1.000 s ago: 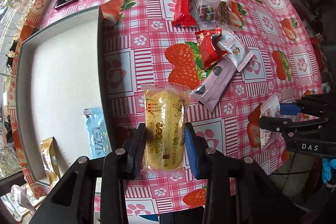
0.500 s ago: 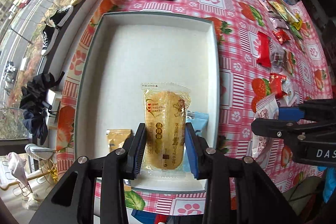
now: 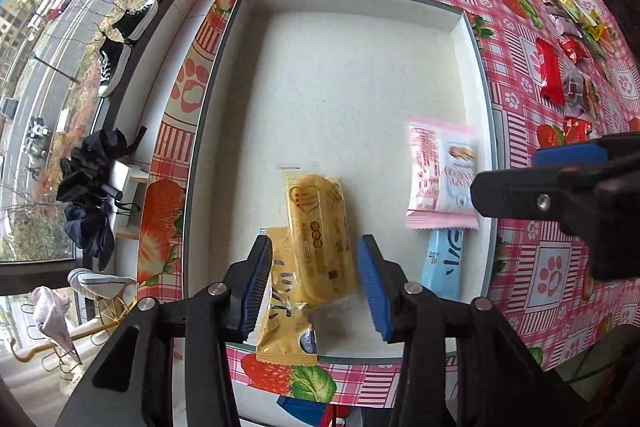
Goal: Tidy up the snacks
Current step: 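Place both packs into the white tray and open both tools, then grasp the pink bar with left tool while right tool grasps cranberry pack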
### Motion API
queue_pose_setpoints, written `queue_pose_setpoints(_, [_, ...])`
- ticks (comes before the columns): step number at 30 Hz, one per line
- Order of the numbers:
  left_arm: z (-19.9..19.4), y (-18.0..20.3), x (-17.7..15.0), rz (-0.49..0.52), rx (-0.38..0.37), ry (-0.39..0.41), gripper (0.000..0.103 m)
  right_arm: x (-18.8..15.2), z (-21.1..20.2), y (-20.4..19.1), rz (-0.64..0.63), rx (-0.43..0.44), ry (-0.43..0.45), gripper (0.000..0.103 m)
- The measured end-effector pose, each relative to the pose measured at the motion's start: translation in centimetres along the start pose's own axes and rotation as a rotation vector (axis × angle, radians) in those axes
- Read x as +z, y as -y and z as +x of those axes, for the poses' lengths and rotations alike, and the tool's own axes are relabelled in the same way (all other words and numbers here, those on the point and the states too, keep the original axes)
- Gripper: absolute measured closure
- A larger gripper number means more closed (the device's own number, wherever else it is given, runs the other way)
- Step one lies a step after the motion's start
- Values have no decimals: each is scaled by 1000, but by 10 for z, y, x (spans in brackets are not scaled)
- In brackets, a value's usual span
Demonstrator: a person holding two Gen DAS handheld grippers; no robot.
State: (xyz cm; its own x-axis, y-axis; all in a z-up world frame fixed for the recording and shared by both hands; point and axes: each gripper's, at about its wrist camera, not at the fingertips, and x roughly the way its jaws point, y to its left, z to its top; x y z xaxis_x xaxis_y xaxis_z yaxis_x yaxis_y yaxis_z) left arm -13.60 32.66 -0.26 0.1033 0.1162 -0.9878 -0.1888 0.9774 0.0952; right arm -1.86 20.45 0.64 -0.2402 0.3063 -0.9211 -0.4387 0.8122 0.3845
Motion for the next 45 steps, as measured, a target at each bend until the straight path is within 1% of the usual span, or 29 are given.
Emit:
queue_pose_setpoints(1, [-1,3,-1,13,0,4,44,-3,-2,7,10,-11,5,0])
queue_pose_setpoints(3, [-4,12,-2,43,-6,16,40,-9,-6,24,31,-42,2,0])
queue_pose_setpoints(7, [-12,37,-1,118,-26,34,39,-25,-22,78,122,-130,14,0])
queue_pose_setpoints(11, [-20,66,0,203,-52,55,37,-46,-43,150,285,-227,41,0])
queue_pose_setpoints(13, [-23,82,0,244,-71,62,32,-55,-52,184,370,-280,48,0])
queue_pose_setpoints(15, [-25,97,0,281,-90,59,31,-62,-58,213,439,-307,48,0])
queue_pose_setpoints(17, [-25,112,0,314,-103,50,30,-65,-60,232,464,-329,41,0])
queue_pose_setpoints(19, [-24,124,-1,341,-107,38,30,-68,-64,251,455,-340,24,0])
queue_pose_setpoints(23, [-22,141,-4,374,-104,20,29,-51,-45,250,398,-332,10,0])
queue_pose_setpoints(28, [-17,149,-8,377,-92,-13,29,-20,-26,243,336,-330,-8,0])
queue_pose_setpoints(30, [-16,152,-9,379,-88,-20,29,-12,-27,243,332,-338,10,0])
queue_pose_setpoints(32, [-14,156,-9,380,-87,-26,29,-8,-27,244,329,-335,-3,0])
queue_pose_setpoints(34, [-11,163,-8,384,-90,-33,28,1,-25,245,294,-339,-15,0])
queue_pose_setpoints(35, [-10,168,-6,388,-91,-35,28,-3,-23,241,270,-345,-17,0])
queue_pose_setpoints(37, [-8,179,-3,399,-95,-30,28,-15,-23,229,240,-356,-5,4])
queue_pose_setpoints(38, [-7,185,-1,407,-94,-29,28,-18,-25,227,233,-358,7,10])
queue_pose_setpoints(39, [-5,191,1,415,-93,-27,28,-23,-29,226,229,-358,18,18])
queue_pose_setpoints(40, [-3,198,3,421,-94,-28,28,-27,-33,224,224,-360,29,24])
queue_pose_setpoints(42, [1,210,8,431,-99,-29,28,-32,-42,225,217,-358,50,49])
queue_pose_setpoints(44, [5,223,14,439,-102,-26,28,-41,-56,228,229,-343,60,61])
queue_pose_setpoints(45, [7,229,16,441,-101,-26,28,-45,-63,235,243,-317,59,62])
